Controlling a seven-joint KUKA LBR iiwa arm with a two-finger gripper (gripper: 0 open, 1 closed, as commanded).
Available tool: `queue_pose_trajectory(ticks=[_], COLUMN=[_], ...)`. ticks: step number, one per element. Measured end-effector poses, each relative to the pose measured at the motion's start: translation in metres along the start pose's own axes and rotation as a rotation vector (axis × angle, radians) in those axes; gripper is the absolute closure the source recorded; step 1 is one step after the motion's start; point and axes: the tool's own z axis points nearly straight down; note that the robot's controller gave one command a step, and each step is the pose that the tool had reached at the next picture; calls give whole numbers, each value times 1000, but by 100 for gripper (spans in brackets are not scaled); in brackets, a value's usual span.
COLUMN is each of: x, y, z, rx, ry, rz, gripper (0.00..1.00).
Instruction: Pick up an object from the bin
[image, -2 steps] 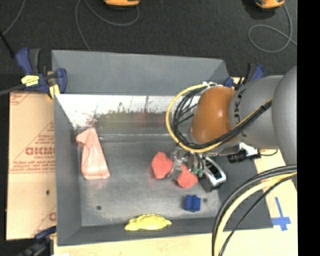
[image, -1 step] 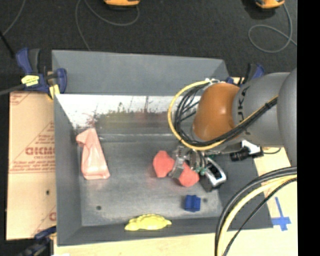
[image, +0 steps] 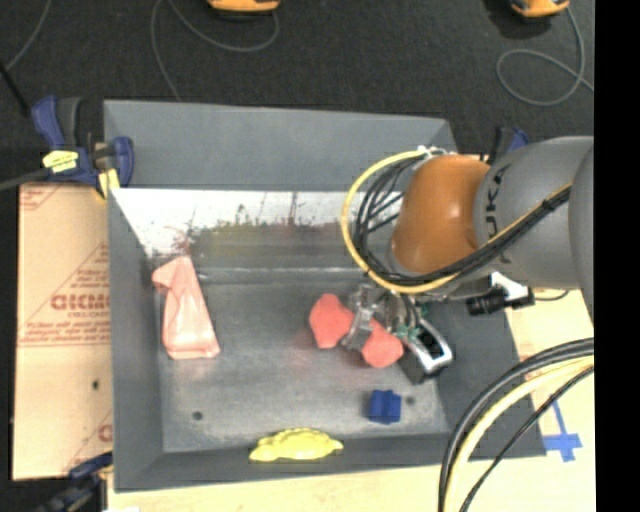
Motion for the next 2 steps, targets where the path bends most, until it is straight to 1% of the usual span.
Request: queue_pose_trajectory(ticks=[1, 2], x=[-2, -1], y=[0, 0], z=[-13, -25], rx=[-1, 0], ry=[-5, 0], rz=[0, -1], gripper=[100, 100])
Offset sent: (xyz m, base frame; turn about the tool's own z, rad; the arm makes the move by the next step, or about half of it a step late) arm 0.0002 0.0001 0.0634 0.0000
